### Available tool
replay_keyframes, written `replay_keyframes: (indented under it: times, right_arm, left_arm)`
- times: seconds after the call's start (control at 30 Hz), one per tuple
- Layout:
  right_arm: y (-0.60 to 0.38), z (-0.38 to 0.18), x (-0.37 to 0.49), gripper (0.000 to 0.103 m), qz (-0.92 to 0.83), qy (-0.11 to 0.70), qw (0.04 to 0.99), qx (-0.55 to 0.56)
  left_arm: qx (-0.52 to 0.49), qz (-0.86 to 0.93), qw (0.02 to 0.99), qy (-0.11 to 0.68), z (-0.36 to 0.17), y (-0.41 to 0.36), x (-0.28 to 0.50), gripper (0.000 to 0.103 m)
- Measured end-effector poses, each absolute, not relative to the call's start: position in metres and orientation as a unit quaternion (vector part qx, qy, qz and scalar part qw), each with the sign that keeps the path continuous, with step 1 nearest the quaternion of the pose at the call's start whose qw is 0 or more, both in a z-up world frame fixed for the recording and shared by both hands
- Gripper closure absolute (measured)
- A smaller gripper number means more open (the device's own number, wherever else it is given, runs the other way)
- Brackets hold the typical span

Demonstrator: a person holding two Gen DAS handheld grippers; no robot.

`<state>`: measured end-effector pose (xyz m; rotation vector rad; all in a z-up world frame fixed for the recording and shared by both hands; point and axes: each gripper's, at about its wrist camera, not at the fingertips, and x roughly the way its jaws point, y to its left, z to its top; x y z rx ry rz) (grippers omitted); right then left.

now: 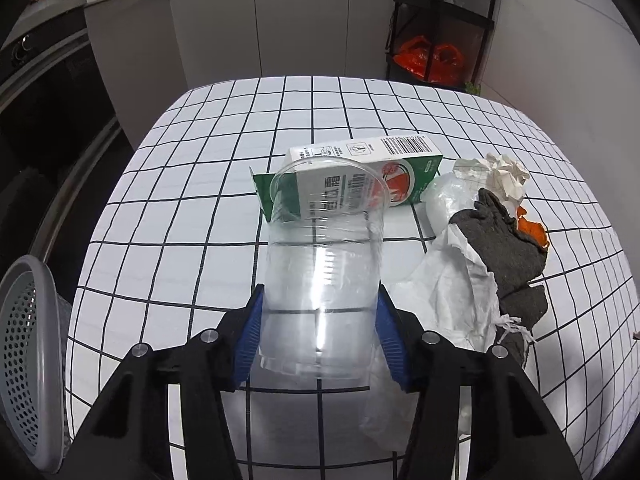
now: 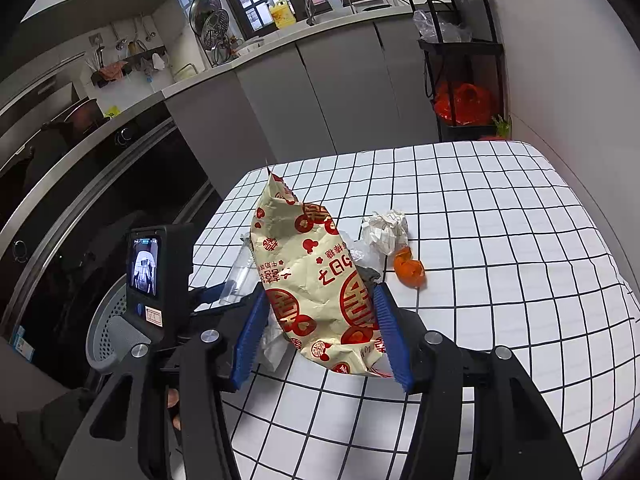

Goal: Collect trash
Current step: 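Grasp the printed snack wrapper with the right tool while the left tool grasps the clear cup, then carry the wrapper and cup over the wastebasket and open both tools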

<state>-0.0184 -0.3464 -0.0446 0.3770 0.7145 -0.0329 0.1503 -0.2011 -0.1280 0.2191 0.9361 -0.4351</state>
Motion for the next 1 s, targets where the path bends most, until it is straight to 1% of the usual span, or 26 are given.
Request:
replay_keyframes:
  times: [0.1,0.3,0.53,0.8,1.0]
  right_arm:
    - [-0.344,-0.047,-0.017,0.051,-0.017,0.352,0.919,0.179]
    - [-0.335,-0.049,-0.017,0.051,-0.012,0.354,0.92,0.168]
    - [-0.298,-0.04,-0.019,0.051,0.018,0.347,0.924,0.157]
    - [-0.211,-0.033,-0.004,0.051,0.067,0.347,0.925,0.14]
    - [-0.129,-0.036,0.028,0.051,0.113,0.365,0.917,0.116]
  left_arm:
    - [0.1,-0.208,0.87,0.437,-0.12,-0.195,0.143,0.052]
    - [0.103,-0.193,0.89,0.401,-0.087,-0.165,0.113,0.052]
    - [0.115,-0.144,0.916,0.355,-0.041,-0.097,0.071,0.052]
    - [0.098,-0.085,0.933,0.337,-0.013,0.001,0.061,0.052]
    - [0.078,-0.048,0.934,0.346,-0.017,0.078,0.069,0.052]
